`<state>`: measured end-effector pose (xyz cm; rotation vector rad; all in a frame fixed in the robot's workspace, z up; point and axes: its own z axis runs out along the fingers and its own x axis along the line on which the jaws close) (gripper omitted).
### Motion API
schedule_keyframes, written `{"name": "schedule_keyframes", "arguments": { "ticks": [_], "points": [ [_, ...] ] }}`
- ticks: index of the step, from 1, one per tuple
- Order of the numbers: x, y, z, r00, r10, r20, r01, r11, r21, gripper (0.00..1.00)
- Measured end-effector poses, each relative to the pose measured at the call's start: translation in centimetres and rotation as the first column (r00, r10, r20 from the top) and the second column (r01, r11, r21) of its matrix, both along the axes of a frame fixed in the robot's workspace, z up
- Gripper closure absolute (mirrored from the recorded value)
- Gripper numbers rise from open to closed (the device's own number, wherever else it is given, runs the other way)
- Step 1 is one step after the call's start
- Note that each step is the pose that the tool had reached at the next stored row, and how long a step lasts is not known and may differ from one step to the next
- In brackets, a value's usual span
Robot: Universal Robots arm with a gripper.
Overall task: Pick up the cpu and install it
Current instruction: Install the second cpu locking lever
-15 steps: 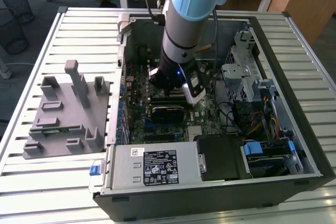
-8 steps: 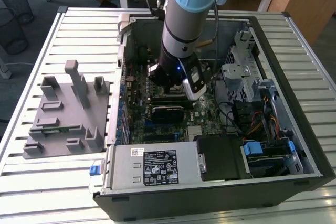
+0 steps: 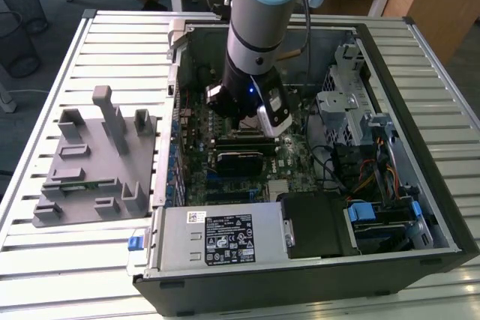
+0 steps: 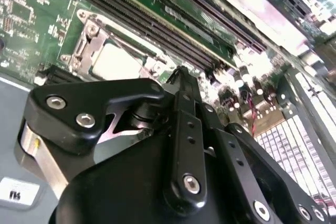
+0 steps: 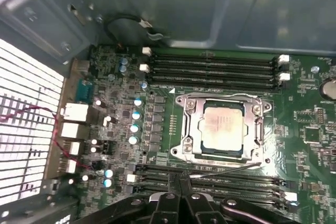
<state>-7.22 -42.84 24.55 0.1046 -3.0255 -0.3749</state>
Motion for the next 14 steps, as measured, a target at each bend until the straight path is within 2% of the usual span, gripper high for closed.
{"name": "schedule_keyframes", "arguments": {
  "ticks": [3,4,8,14],
  "points": [
    [0.0,-0.01,0.92,1.0,0.0,-0.0003,0.0,1.0,-0.0003,0.89],
    [0.0,0.0,1.01,1.0,0.0,-0.0012,0.0,1.0,-0.0001,0.89],
    [0.5,0.0,0.83,1.0,-0.002,-0.0069,0.002,1.0,0.0006,0.89],
    [1.5,0.01,-0.18,0.9998,-0.007,-0.0157,0.007,1.0,0.0007,0.89]
  ]
}}
